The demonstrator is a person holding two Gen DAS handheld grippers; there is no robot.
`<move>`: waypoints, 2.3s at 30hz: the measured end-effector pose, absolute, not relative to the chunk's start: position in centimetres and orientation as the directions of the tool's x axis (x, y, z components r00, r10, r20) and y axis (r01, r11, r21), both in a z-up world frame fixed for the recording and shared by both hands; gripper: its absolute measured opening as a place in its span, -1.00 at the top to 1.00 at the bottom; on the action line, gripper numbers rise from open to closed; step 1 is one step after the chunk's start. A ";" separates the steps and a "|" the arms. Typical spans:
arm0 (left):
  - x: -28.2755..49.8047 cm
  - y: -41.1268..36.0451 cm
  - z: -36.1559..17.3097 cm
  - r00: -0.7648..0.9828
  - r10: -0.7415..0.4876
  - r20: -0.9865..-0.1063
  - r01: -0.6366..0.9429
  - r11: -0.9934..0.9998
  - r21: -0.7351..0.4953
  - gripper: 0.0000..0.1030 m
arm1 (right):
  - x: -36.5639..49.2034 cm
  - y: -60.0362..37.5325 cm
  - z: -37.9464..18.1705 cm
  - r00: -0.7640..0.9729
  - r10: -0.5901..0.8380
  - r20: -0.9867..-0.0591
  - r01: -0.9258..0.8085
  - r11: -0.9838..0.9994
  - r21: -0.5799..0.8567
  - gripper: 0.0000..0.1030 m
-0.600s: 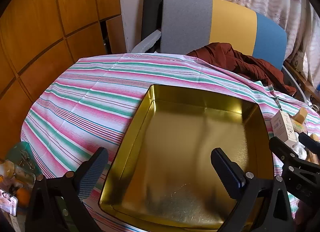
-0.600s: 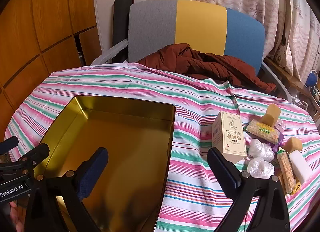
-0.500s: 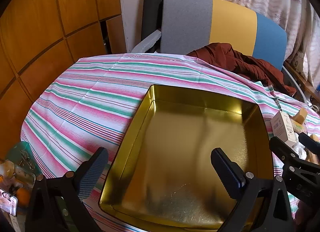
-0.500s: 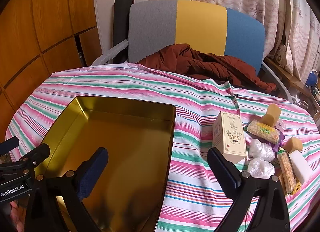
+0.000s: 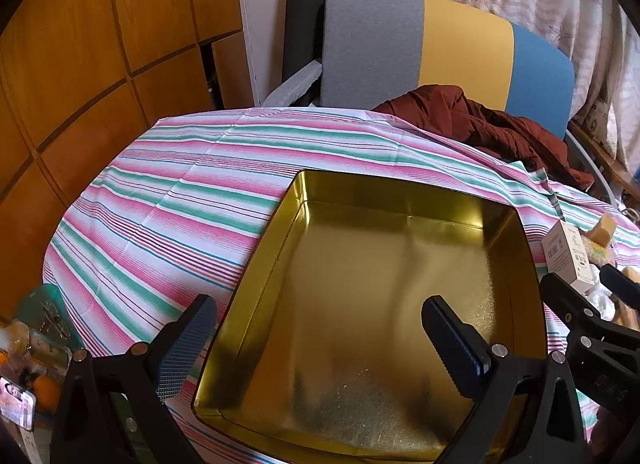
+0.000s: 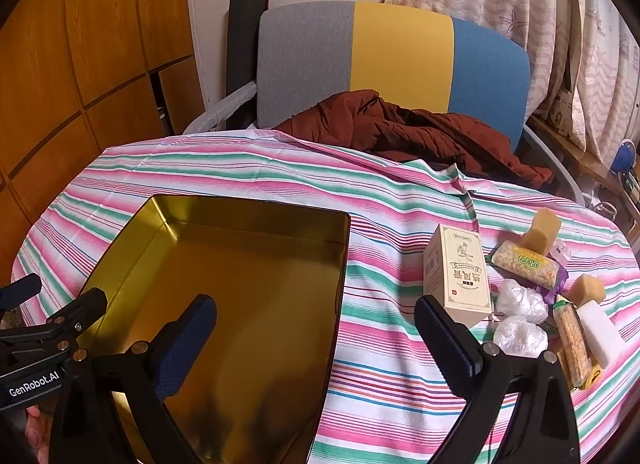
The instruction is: Organize objects
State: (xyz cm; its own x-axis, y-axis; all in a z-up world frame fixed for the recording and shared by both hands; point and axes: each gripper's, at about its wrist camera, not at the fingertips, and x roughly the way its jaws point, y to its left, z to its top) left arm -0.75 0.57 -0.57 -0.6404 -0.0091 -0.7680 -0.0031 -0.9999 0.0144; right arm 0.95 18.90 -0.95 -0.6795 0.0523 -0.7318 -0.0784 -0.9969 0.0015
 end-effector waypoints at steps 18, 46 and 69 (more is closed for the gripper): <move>-0.6 1.3 -0.7 -0.633 -0.029 -0.773 0.009 -1.000 0.030 -1.00 | 1.4 19.3 -0.7 -0.691 0.048 -0.721 -0.077 -0.997 0.007 -0.97; -0.1 10.4 -1.7 -0.492 0.227 -0.841 -0.281 -0.955 -0.094 -1.00 | 6.4 32.7 -2.6 -0.643 0.214 -0.735 -0.281 -0.959 -0.033 -0.58; -2.6 25.3 -2.0 -0.432 0.418 -0.799 -0.480 -0.857 -0.189 -1.00 | 6.5 38.8 -7.5 -0.676 0.100 -0.730 -0.237 -0.968 0.087 -0.06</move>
